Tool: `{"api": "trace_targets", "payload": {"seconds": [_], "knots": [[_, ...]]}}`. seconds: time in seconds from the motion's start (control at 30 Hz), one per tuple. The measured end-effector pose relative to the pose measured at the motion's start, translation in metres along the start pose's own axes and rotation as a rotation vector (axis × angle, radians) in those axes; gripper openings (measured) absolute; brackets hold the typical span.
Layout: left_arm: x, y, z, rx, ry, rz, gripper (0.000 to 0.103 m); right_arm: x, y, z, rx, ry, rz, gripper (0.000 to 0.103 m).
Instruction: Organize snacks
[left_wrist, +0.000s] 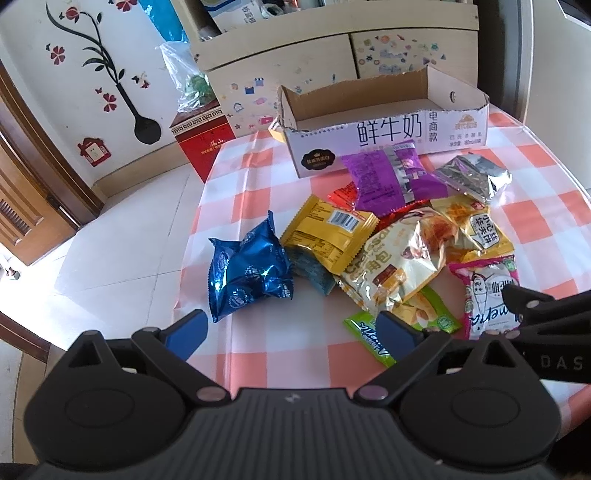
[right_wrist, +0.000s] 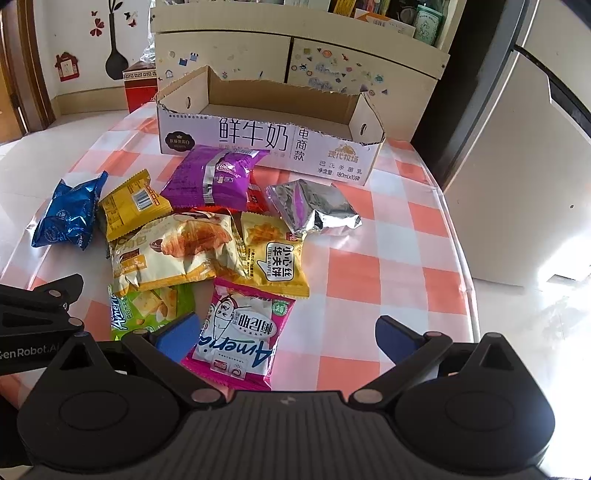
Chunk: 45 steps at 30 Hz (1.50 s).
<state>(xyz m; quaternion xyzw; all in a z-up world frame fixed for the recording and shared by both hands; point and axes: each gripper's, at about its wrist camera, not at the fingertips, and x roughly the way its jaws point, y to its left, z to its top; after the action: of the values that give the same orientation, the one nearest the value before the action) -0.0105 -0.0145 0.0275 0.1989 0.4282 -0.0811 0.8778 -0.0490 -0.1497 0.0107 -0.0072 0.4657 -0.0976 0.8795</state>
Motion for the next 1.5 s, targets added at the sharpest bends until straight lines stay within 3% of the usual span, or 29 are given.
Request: {"api": "trace_targets", "payload": {"seconds": [0.87,1.5], "knots": [[0.0,-0.001,-0.002,-0.003,-0.002,0.012,0.093,0.001,0.004,0.0,-0.028,-0.003,0.016,0.103],[0.001,-0.004,-0.009,-0.011,-0.009,-0.017,0.093,0.012,0.007,-0.004,-0.05,0.016,-0.041,0.103]]}}
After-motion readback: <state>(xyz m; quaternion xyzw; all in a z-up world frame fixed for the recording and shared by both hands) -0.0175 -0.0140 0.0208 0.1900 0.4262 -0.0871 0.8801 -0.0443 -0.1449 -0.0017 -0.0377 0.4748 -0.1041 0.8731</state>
